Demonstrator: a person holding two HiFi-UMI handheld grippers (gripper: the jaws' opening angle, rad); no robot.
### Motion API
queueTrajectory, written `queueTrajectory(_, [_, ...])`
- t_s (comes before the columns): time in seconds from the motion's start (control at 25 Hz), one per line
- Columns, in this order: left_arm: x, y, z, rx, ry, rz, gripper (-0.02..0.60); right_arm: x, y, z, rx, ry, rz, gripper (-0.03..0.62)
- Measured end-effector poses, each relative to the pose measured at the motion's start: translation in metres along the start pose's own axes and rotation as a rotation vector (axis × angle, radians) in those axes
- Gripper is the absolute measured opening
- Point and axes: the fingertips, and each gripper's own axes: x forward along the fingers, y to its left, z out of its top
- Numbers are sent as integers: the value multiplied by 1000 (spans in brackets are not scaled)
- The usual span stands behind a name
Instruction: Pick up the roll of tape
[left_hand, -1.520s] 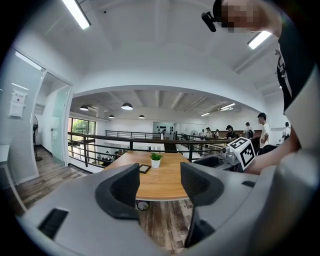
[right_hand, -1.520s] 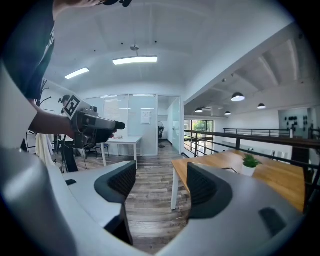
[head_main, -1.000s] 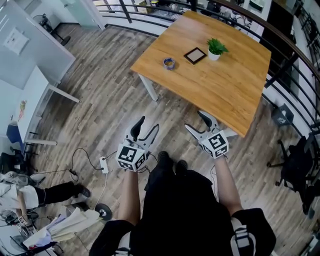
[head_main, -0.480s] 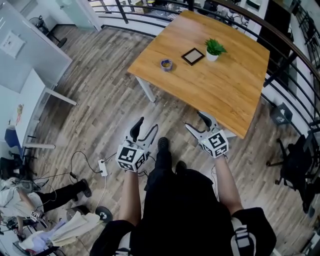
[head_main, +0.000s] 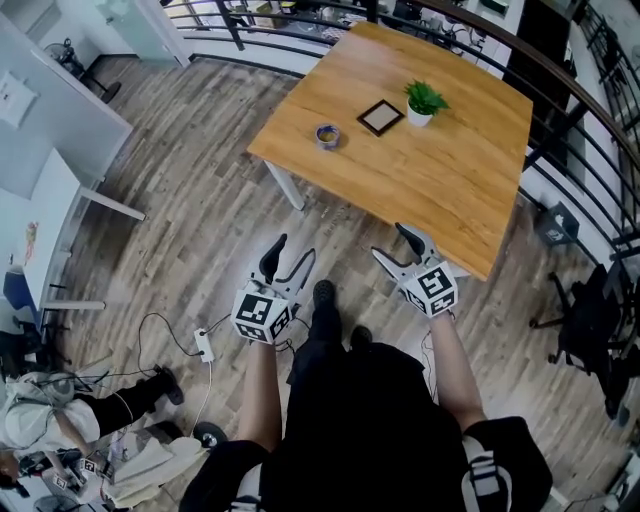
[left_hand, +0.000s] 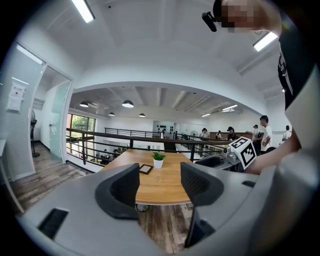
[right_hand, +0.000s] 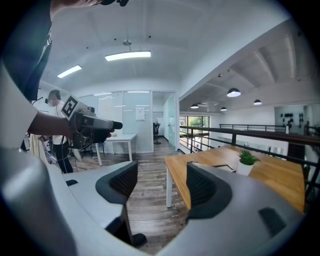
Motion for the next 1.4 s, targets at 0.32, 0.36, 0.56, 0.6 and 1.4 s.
queueTrajectory(0.32, [30,39,5,-8,-1,-35,258,38,-15,5,9,18,-25,311])
queueTrajectory(0.36, [35,46,6,-9,-1,-40,258,46,-18,7,10,20,-27,311])
queueTrajectory(0.56, [57,84,16,-10,-1,-64,258,85,-32,25,6,23,-43,311])
queueTrajectory(0.6, [60,93,18,-12,0,-68,258,93,-33,29,4,24,-45,311])
queueTrajectory(1.4, [131,185,36,-1,15,-212,258,188,-57,43,29,76,-121,307])
